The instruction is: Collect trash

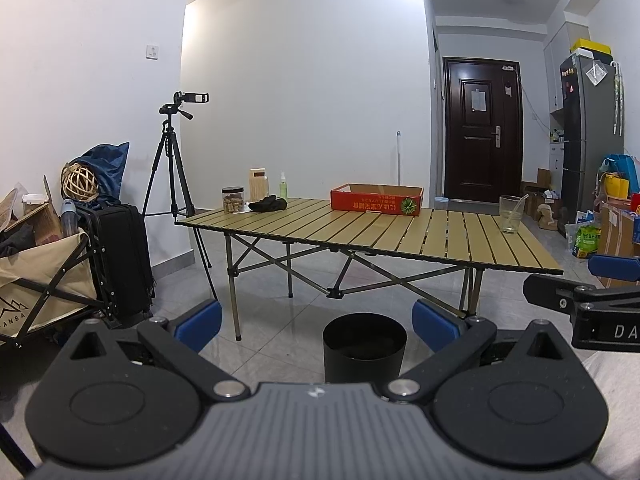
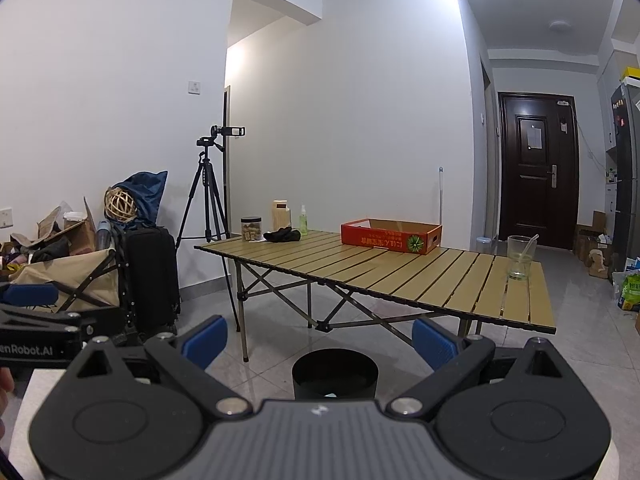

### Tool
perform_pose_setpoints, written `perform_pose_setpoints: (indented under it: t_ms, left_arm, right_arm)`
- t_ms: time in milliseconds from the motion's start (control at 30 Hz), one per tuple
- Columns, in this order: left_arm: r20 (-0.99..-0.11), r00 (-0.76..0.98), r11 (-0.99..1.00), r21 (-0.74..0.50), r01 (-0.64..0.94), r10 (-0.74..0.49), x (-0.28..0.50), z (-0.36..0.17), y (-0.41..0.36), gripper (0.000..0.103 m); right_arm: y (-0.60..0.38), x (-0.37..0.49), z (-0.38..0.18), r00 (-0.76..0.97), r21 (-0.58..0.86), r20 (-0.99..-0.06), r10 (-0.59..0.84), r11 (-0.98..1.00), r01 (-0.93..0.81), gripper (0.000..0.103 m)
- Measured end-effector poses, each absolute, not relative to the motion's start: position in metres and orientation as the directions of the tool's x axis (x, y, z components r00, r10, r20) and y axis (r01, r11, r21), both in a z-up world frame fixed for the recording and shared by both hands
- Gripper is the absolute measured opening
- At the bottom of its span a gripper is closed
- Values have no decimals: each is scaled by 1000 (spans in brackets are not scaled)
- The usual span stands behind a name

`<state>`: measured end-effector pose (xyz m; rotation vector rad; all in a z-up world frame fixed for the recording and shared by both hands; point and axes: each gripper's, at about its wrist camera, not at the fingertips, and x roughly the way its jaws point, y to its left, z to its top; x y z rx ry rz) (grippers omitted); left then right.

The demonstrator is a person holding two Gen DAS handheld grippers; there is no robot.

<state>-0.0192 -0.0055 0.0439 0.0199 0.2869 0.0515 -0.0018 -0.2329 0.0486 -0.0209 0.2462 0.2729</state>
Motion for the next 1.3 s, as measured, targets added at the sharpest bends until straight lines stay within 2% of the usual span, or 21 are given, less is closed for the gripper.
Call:
perform_pose_setpoints:
  t_ms: [1300]
  left_arm:
    - [-265,962,998,29,-63,69,-24,45,-2,103]
  right_arm:
    - [-226,-6,49,929,1,-244,277,958,-286,99]
